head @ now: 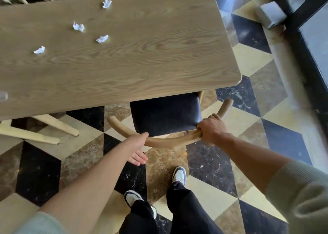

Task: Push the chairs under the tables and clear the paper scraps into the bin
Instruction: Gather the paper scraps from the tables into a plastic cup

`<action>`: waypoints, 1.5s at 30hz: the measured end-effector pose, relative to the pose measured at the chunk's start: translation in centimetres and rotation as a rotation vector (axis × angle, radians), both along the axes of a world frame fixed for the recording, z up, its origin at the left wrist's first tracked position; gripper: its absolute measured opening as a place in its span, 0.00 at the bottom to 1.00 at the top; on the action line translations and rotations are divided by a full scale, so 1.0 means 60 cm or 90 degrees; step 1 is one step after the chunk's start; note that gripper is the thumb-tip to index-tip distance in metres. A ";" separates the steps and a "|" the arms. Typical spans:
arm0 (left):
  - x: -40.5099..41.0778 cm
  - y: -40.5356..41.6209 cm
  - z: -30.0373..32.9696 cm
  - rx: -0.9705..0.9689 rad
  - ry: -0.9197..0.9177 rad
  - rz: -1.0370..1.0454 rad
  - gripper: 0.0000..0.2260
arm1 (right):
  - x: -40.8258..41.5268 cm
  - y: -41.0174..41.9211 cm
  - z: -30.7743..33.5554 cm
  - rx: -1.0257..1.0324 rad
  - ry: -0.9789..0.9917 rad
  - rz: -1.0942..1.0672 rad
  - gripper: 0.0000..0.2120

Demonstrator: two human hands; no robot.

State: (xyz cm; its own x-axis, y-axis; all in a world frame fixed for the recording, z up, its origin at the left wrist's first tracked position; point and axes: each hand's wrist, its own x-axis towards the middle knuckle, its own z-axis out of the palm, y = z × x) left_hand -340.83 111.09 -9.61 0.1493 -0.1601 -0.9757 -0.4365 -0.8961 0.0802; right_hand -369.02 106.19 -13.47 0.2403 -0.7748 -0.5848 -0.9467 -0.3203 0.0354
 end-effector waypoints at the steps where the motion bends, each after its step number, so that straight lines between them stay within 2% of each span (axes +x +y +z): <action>1: 0.003 0.002 0.001 0.004 0.003 -0.012 0.37 | 0.000 0.000 0.001 0.012 0.011 0.006 0.08; 4: 0.039 0.000 0.013 0.012 0.004 -0.065 0.36 | 0.023 -0.018 0.026 0.155 0.031 0.046 0.16; 6: 0.063 -0.009 0.013 -0.020 0.003 -0.062 0.32 | 0.052 -0.040 0.049 0.283 -0.015 0.064 0.22; 7: 0.076 -0.016 0.016 -0.049 -0.002 -0.043 0.29 | 0.074 -0.055 0.057 0.303 -0.056 0.056 0.22; 11: 0.154 -0.061 0.034 -0.228 -0.058 0.035 0.11 | 0.202 -0.118 0.077 0.213 -0.152 -0.024 0.23; 13: 0.212 -0.088 0.045 -0.273 -0.051 0.055 0.08 | 0.283 -0.141 0.091 0.201 -0.172 -0.031 0.20; 16: 0.314 -0.118 0.052 -0.301 -0.034 0.070 0.10 | 0.403 -0.174 0.111 0.176 -0.204 -0.032 0.16; 21: 0.513 -0.166 0.053 -0.351 -0.047 0.062 0.07 | 0.584 -0.247 0.135 0.059 -0.237 -0.110 0.11; 29: 0.682 -0.261 0.042 -0.401 -0.117 0.060 0.04 | 0.689 -0.363 0.100 -0.022 -0.263 -0.227 0.10; 34: 0.749 -0.394 0.019 -0.446 -0.254 0.005 0.07 | 0.746 -0.490 0.052 -0.170 -0.351 -0.309 0.23; 36: 0.771 -0.441 0.008 -0.465 -0.312 -0.033 0.12 | 0.759 -0.529 0.035 -0.182 -0.354 -0.304 0.22; 38: 0.795 -0.495 -0.010 -0.475 -0.347 -0.068 0.17 | 0.763 -0.564 0.015 -0.162 -0.348 -0.298 0.15; 40: 0.808 -0.534 -0.019 -0.474 -0.344 -0.083 0.20 | 0.771 -0.587 0.004 -0.156 -0.379 -0.275 0.08; 42: 0.813 -0.570 -0.025 -0.478 -0.322 -0.110 0.20 | 0.790 -0.620 0.002 -0.167 -0.439 -0.254 0.05; 45: 0.804 -0.597 -0.022 -0.508 -0.265 -0.150 0.13 | 0.839 -0.658 0.017 -0.160 -0.498 -0.221 0.13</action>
State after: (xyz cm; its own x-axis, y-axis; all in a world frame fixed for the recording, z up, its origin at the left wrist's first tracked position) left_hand -292.61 75.27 -10.95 0.3412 -0.8313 -0.4388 -0.7317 -0.5279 0.4312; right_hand -318.67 66.69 -12.48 0.2267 -0.9615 -0.1551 -0.7717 -0.0801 -0.6310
